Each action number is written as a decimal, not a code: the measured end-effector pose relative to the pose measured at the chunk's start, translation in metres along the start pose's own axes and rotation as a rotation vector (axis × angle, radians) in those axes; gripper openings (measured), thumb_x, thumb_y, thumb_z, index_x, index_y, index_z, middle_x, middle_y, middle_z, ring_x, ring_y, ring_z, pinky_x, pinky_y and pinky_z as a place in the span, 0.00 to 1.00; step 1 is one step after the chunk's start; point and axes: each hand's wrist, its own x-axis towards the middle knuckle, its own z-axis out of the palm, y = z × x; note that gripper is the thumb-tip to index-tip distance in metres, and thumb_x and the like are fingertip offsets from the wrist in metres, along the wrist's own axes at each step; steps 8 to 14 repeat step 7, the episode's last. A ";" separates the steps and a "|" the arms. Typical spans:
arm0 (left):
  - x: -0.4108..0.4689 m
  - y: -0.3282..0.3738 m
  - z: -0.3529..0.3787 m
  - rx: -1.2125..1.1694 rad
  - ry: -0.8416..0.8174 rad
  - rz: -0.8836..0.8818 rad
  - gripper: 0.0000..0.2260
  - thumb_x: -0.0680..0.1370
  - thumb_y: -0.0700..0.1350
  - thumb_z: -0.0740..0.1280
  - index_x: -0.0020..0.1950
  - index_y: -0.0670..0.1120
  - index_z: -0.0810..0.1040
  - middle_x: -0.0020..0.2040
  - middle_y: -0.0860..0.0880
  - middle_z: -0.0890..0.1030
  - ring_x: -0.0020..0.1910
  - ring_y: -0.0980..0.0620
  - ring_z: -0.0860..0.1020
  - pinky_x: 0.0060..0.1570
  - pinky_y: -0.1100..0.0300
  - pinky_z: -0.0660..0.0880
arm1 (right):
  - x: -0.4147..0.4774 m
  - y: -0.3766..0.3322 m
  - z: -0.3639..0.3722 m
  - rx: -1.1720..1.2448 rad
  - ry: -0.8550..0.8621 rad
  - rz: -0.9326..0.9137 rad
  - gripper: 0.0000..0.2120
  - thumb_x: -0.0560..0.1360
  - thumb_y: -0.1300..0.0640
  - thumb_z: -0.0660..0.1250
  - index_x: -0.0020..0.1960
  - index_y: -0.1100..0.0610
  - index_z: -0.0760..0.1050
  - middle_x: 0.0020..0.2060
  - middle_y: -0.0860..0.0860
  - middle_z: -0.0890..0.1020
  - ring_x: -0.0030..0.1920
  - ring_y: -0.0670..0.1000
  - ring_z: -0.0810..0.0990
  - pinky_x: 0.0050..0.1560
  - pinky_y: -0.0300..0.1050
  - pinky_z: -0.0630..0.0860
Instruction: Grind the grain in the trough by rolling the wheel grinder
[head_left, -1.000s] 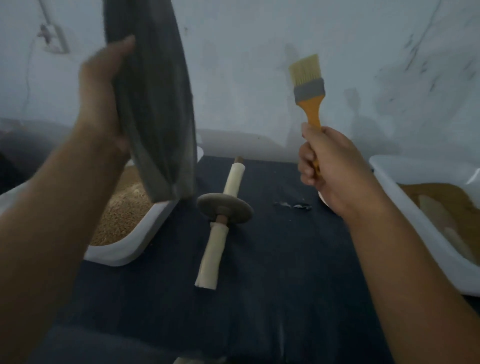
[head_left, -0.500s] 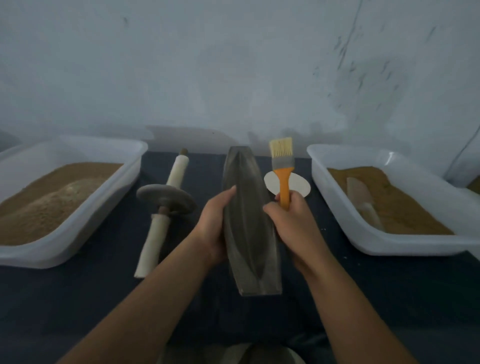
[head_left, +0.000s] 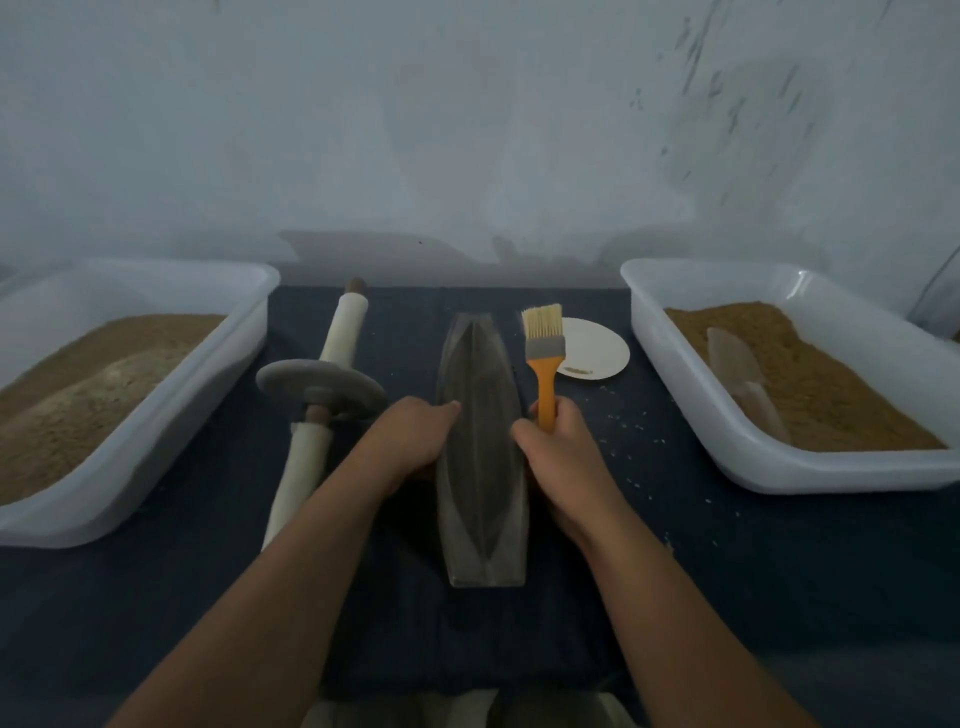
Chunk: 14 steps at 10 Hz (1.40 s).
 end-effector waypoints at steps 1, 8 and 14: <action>0.005 0.000 -0.001 0.095 0.001 0.043 0.24 0.85 0.59 0.61 0.40 0.41 0.78 0.49 0.39 0.82 0.47 0.44 0.79 0.49 0.55 0.69 | 0.003 0.000 -0.002 0.035 -0.018 0.040 0.08 0.81 0.51 0.65 0.60 0.51 0.74 0.45 0.53 0.80 0.40 0.47 0.80 0.40 0.45 0.77; -0.007 -0.020 -0.003 0.021 0.223 0.232 0.25 0.80 0.59 0.68 0.30 0.44 0.75 0.25 0.53 0.77 0.26 0.59 0.75 0.31 0.59 0.66 | -0.001 -0.046 -0.084 -1.216 -0.005 0.041 0.25 0.84 0.35 0.56 0.47 0.53 0.80 0.43 0.52 0.84 0.44 0.52 0.83 0.56 0.55 0.80; -0.007 -0.020 -0.003 0.021 0.223 0.232 0.25 0.80 0.59 0.68 0.30 0.44 0.75 0.25 0.53 0.77 0.26 0.59 0.75 0.31 0.59 0.66 | -0.001 -0.046 -0.084 -1.216 -0.005 0.041 0.25 0.84 0.35 0.56 0.47 0.53 0.80 0.43 0.52 0.84 0.44 0.52 0.83 0.56 0.55 0.80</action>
